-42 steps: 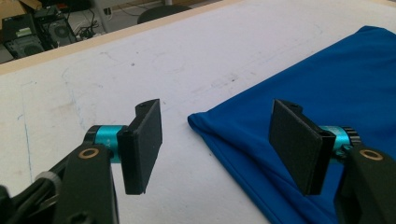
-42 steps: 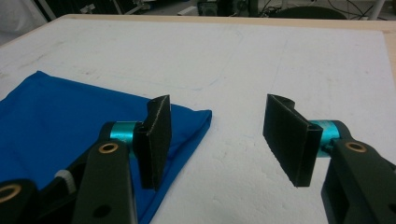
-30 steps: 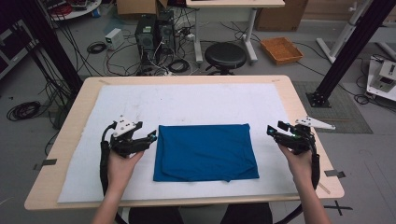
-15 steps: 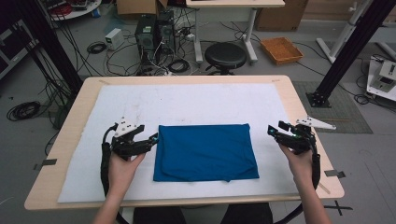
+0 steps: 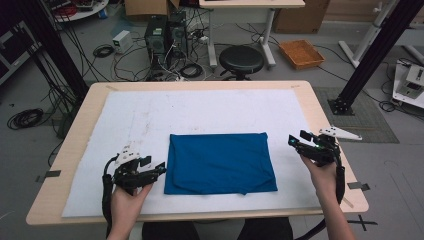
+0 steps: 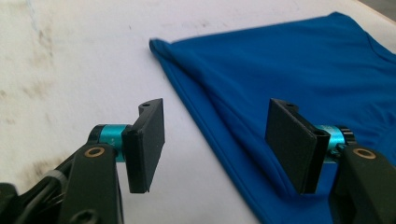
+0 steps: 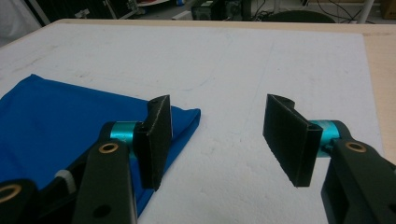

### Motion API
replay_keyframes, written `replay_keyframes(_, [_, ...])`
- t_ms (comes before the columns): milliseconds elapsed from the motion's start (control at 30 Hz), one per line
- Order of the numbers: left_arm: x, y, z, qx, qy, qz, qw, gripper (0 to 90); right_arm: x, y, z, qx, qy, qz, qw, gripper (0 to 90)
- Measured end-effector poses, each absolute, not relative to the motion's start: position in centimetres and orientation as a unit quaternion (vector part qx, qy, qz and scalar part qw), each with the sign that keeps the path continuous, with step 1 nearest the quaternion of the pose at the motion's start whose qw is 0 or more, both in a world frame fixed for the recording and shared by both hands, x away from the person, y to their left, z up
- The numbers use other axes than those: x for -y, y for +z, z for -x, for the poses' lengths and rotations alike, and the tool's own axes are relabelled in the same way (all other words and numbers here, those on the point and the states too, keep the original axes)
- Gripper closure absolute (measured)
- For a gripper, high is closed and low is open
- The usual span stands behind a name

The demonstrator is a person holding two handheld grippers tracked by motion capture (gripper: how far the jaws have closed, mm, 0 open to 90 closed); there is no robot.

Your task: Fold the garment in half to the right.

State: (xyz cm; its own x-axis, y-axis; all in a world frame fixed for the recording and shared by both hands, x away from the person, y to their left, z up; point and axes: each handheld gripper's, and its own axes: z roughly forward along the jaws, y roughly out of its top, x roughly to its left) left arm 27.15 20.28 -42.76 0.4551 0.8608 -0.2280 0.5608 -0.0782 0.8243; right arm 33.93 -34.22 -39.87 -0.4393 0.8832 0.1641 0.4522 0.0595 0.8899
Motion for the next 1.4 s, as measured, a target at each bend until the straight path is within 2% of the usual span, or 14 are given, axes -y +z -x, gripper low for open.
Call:
replay_keyframes(267, [-19.8,-44.2,-26.1,-0.525,0.114,-0.709,0.457,42.1,34.2,-39.9,-34.0,-0.694,0.488,-0.48,0.222,42.2])
replay_keyframes(533, [-18.6,-45.0,-25.8,-0.53,0.103,-0.717,0.442,46.1,34.1,-40.0,-34.0,-0.696,0.487,-0.479,0.222,42.3])
replay_keyframes(867, [-17.7,-45.2,-26.1,-0.537,0.089,-0.708,0.45,46.3,33.6,-40.0,-34.0,-0.701,0.484,-0.476,0.22,42.6])
replay_keyframes(967, [-17.4,-45.3,-26.2,-0.536,0.088,-0.708,0.452,51.1,33.3,-40.0,-34.0,-0.703,0.483,-0.473,0.219,42.6])
replay_keyframes(1100, [-16.8,-45.3,-26.3,-0.527,0.096,-0.718,0.443,62.3,32.6,-39.9,-34.0,-0.709,0.483,-0.465,0.218,42.7])
replay_keyframes(1400, [-16.1,-45.3,-26.4,-0.523,0.116,-0.725,0.433,75.3,29.2,-39.1,-34.2,-0.733,0.488,-0.425,0.207,46.4])
